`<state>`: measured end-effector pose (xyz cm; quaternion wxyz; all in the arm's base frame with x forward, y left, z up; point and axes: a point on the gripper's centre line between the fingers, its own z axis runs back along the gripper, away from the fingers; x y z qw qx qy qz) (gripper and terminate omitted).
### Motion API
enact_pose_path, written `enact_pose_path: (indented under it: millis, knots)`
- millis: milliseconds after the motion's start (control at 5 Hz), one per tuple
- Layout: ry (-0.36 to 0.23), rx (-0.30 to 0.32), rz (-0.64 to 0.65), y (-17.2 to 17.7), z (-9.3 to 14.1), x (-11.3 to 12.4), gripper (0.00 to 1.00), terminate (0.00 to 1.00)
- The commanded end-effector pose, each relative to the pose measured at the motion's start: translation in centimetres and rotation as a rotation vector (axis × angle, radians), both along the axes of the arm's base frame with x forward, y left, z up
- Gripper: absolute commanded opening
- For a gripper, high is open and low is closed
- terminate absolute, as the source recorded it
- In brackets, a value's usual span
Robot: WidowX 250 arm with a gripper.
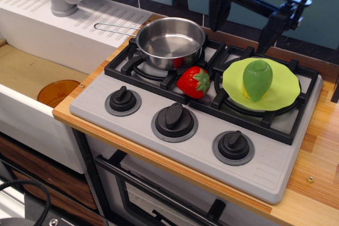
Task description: Put corncob on plate and strawberry in pot or pan on stove
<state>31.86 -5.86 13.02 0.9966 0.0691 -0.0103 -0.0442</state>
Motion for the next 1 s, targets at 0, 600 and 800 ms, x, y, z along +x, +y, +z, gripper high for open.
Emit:
enact_pose_path:
  millis: [0,600,800]
  knots:
    - [-0.166,0.039,-0.005,2.8,0.1,2.6,1.00,0.00]
    - [-0.191,0.055,0.066,4.4,-1.8,1.2,1.00,0.00]
    - [-0.209,0.048,0.077,4.4,-2.9,0.7,1.00,0.00]
